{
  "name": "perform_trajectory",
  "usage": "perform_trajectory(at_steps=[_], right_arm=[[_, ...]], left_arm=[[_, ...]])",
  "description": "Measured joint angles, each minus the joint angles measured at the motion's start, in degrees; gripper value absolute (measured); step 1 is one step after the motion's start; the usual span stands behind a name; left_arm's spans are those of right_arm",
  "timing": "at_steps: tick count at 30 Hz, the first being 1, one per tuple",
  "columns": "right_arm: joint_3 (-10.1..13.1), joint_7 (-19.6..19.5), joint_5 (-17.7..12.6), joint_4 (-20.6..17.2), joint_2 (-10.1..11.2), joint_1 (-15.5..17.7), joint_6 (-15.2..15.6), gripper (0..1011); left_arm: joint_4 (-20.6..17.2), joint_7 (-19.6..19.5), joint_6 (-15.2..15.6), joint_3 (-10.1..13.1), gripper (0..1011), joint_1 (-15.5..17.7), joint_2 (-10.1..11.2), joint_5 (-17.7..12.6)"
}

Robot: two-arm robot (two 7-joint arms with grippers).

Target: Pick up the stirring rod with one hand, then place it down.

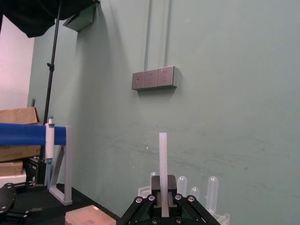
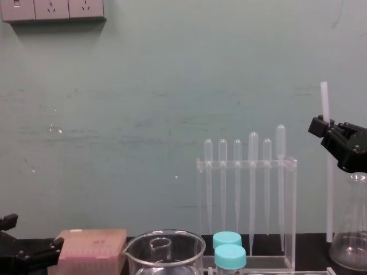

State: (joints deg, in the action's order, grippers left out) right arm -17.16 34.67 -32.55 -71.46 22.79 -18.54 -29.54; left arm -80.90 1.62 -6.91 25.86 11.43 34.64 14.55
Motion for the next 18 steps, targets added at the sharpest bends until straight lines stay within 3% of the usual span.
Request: perform_trajectory(at_steps=[18], right_arm=[[0.0,0.0,0.0,0.0,0.0,0.0,0.0,70]], left_arm=[[0.0,0.0,0.0,0.0,1000,0.0,0.0,0.0]])
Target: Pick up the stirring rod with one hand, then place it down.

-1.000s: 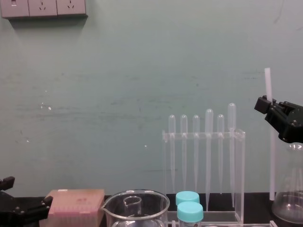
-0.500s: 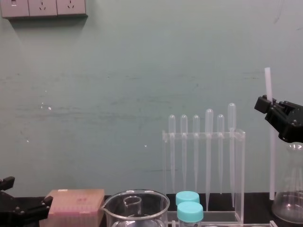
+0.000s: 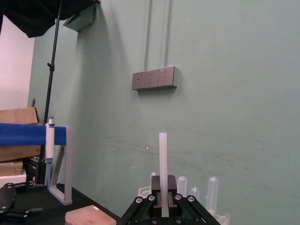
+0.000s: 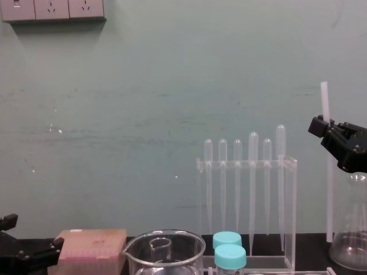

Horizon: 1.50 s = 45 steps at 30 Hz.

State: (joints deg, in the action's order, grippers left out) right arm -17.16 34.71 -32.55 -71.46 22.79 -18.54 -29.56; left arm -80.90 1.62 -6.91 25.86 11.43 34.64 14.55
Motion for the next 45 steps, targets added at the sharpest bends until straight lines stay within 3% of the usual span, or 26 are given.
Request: perform_trajectory(at_steps=[45], right_arm=[[0.0,0.0,0.0,0.0,0.0,0.0,0.0,70]], left_arm=[[0.0,0.0,0.0,0.0,1000,0.0,0.0,0.0]])
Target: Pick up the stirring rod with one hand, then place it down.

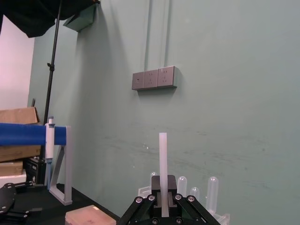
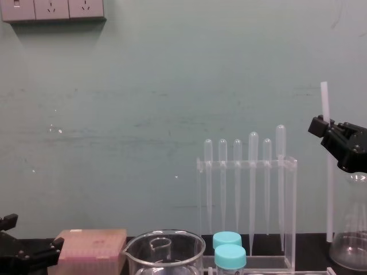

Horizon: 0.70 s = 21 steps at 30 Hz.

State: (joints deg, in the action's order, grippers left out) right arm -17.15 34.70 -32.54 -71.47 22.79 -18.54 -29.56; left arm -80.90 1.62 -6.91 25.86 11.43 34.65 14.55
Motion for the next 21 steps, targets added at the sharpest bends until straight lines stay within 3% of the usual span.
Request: perform_trajectory(at_steps=[16,21], right_arm=[[0.0,0.0,0.1,0.0,0.0,0.0,0.0,70],[0.1,0.4,0.4,-1.3,0.3,0.3,1.9,70]], left_arm=[[0.0,0.0,0.0,0.0,1000,0.0,0.0,0.0],[0.0,0.0,0.0,0.0,1000,0.0,0.0,0.0]])
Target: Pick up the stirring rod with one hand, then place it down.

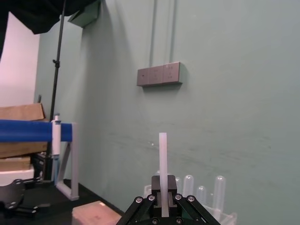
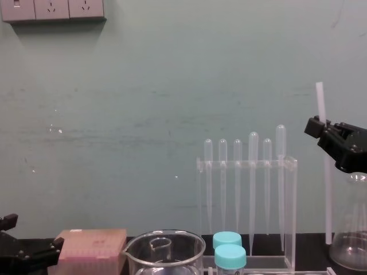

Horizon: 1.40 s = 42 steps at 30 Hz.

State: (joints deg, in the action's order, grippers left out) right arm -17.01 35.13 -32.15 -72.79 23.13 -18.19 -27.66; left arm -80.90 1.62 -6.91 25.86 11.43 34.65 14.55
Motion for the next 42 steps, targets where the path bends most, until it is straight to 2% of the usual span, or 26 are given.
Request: perform_trajectory(at_steps=[9,17,31,42], right_arm=[[0.8,0.9,-0.2,-5.6,1.2,3.2,4.5,70],[1.1,2.2,-0.5,-8.1,1.7,5.3,6.7,70],[0.2,4.4,-3.1,-5.6,1.4,4.9,10.4,70],[-1.7,4.5,-1.9,-2.1,1.4,2.9,12.0,70]], left_arm=[[0.0,0.0,0.0,0.0,1000,0.0,0.0,0.0],[0.0,0.0,0.0,0.0,1000,0.0,0.0,0.0],[0.0,0.0,0.0,0.0,1000,0.0,0.0,0.0],[0.0,0.0,0.0,0.0,1000,0.0,0.0,0.0]])
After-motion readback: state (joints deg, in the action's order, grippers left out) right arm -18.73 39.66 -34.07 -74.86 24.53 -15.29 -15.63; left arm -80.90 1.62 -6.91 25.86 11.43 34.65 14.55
